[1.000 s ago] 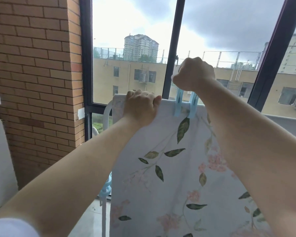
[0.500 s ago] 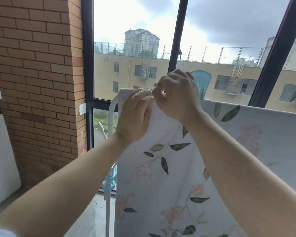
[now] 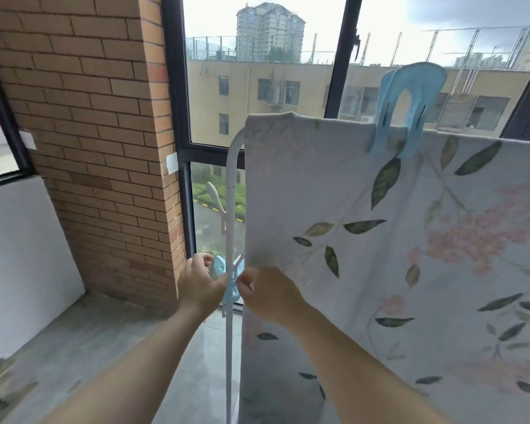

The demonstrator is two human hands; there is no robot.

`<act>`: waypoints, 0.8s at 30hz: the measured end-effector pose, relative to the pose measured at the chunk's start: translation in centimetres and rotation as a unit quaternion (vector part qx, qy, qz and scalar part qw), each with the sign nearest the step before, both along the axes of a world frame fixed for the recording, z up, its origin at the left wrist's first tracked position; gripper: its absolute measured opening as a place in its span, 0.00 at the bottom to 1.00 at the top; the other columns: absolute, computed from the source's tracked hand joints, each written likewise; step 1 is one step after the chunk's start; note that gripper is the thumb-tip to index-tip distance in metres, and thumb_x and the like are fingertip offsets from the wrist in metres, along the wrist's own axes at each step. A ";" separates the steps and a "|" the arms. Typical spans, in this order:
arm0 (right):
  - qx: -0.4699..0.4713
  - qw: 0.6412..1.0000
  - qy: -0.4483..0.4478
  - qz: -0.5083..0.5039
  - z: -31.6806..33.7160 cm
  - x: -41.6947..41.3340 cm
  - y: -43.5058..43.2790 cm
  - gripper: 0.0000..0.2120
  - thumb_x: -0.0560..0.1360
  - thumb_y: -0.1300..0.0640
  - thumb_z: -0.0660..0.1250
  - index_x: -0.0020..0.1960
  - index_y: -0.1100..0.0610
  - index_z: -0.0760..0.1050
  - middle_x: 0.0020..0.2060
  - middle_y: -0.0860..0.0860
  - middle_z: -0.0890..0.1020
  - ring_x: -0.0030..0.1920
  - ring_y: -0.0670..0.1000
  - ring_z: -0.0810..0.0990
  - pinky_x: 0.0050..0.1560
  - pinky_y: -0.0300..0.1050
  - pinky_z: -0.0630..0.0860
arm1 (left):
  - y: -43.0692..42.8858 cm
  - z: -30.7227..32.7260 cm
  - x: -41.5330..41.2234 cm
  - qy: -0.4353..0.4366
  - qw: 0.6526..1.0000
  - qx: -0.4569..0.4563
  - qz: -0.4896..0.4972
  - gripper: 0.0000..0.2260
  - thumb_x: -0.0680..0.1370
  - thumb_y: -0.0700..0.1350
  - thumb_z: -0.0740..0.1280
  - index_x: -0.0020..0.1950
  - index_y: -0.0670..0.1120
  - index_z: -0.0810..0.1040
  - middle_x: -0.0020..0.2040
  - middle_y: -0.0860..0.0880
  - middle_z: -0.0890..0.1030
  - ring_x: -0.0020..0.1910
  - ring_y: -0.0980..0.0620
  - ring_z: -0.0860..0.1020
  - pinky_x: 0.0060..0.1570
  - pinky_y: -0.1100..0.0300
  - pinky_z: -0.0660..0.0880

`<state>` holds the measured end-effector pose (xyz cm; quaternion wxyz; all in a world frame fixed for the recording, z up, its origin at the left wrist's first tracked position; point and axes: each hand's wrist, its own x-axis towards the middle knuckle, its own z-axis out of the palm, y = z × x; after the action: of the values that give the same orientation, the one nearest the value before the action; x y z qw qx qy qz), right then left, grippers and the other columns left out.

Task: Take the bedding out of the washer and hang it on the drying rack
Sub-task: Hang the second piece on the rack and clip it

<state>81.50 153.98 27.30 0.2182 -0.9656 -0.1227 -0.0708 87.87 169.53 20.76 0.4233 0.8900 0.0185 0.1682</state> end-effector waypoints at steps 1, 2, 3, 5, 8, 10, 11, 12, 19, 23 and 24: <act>0.004 0.999 0.036 0.008 -0.9 0.1 0.5 0.13 0.81 0.56 0.59 0.55 0.51 0.82 0.47 0.50 0.84 0.47 0.50 0.82 0.47 0.44 0.77 | 0.3 -0.5 0.5 0.020 0.999 0.038 -0.016 0.27 0.70 0.63 0.69 0.61 0.47 0.73 0.55 0.49 0.76 0.54 0.47 0.75 0.56 0.48 0.75; 0.015 0.998 0.067 0.012 -1.5 0.2 0.6 0.16 0.80 0.60 0.59 0.64 0.51 0.79 0.53 0.50 0.84 0.52 0.51 0.82 0.53 0.45 0.79 | 0.4 -0.8 0.9 0.030 0.997 0.068 -0.029 0.30 0.70 0.66 0.71 0.63 0.48 0.73 0.56 0.50 0.77 0.56 0.47 0.75 0.56 0.49 0.75; 0.032 0.995 0.092 0.013 -1.9 0.3 0.9 0.20 0.80 0.63 0.59 0.69 0.52 0.75 0.58 0.51 0.83 0.56 0.52 0.82 0.57 0.45 0.78 | 0.6 -1.2 1.3 0.033 0.994 0.092 -0.040 0.31 0.69 0.67 0.72 0.64 0.49 0.73 0.57 0.50 0.77 0.57 0.47 0.75 0.57 0.50 0.75; 0.049 0.993 0.110 0.006 -2.4 0.8 1.0 0.24 0.80 0.65 0.59 0.75 0.54 0.68 0.63 0.53 0.81 0.61 0.53 0.80 0.58 0.42 0.75 | 0.5 -1.1 1.9 0.037 0.991 0.117 -0.051 0.30 0.70 0.65 0.73 0.65 0.48 0.73 0.59 0.50 0.78 0.59 0.47 0.75 0.57 0.51 0.72; 0.069 0.994 0.086 -0.029 -3.1 2.0 1.1 0.24 0.82 0.63 0.57 0.78 0.56 0.62 0.63 0.57 0.79 0.59 0.56 0.79 0.51 0.41 0.70 | 0.2 -0.8 2.5 0.050 0.989 0.123 -0.070 0.31 0.70 0.62 0.75 0.66 0.47 0.72 0.61 0.48 0.78 0.61 0.46 0.75 0.59 0.51 0.73; 0.097 0.991 0.072 -0.063 -3.8 2.4 0.8 0.24 0.83 0.59 0.57 0.78 0.56 0.59 0.62 0.59 0.78 0.56 0.57 0.79 0.49 0.42 0.71 | -0.1 -0.9 2.8 0.066 0.987 0.114 -0.087 0.32 0.70 0.62 0.75 0.66 0.46 0.72 0.61 0.47 0.78 0.59 0.47 0.76 0.57 0.51 0.75; 0.111 0.987 0.083 -0.080 -4.0 2.5 0.4 0.26 0.83 0.56 0.58 0.80 0.56 0.56 0.65 0.59 0.76 0.58 0.58 0.79 0.52 0.43 0.72 | -0.2 -1.1 3.0 0.074 0.988 0.102 -0.092 0.32 0.69 0.62 0.76 0.66 0.46 0.72 0.61 0.47 0.77 0.58 0.47 0.76 0.55 0.52 0.75; 0.124 0.982 0.103 -0.097 -4.3 2.6 0.0 0.28 0.84 0.53 0.58 0.81 0.55 0.53 0.71 0.58 0.72 0.64 0.59 0.77 0.57 0.45 0.73 | -0.4 -1.1 3.1 0.081 0.988 0.089 -0.095 0.33 0.69 0.62 0.76 0.66 0.46 0.72 0.60 0.47 0.77 0.56 0.48 0.76 0.53 0.53 0.75; 0.162 0.969 0.118 -0.147 -5.0 4.0 -2.4 0.33 0.81 0.52 0.62 0.82 0.52 0.51 0.70 0.55 0.73 0.60 0.55 0.77 0.52 0.43 0.72 | -1.1 -0.6 3.3 0.112 0.986 0.031 -0.118 0.22 0.71 0.48 0.75 0.61 0.49 0.72 0.51 0.54 0.78 0.53 0.49 0.78 0.48 0.56 0.73; 0.165 0.968 0.111 -0.156 -5.2 4.6 -3.0 0.31 0.75 0.58 0.64 0.77 0.51 0.60 0.67 0.52 0.75 0.62 0.54 0.76 0.61 0.47 0.75 | -1.0 -0.4 3.0 0.145 0.978 0.048 -0.141 0.17 0.72 0.46 0.72 0.58 0.51 0.72 0.47 0.56 0.80 0.50 0.50 0.79 0.49 0.54 0.76; 0.175 0.964 0.116 -0.160 -5.6 4.9 -3.3 0.31 0.72 0.58 0.64 0.74 0.50 0.63 0.66 0.51 0.75 0.62 0.53 0.76 0.63 0.50 0.76 | -1.0 -0.3 2.9 0.151 0.976 0.050 -0.152 0.18 0.71 0.47 0.74 0.57 0.52 0.72 0.47 0.56 0.80 0.49 0.50 0.80 0.49 0.54 0.77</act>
<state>86.43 150.70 21.71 0.3827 -0.9208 0.0742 -0.0127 90.82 168.54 20.43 0.3912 0.9177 -0.0614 -0.0338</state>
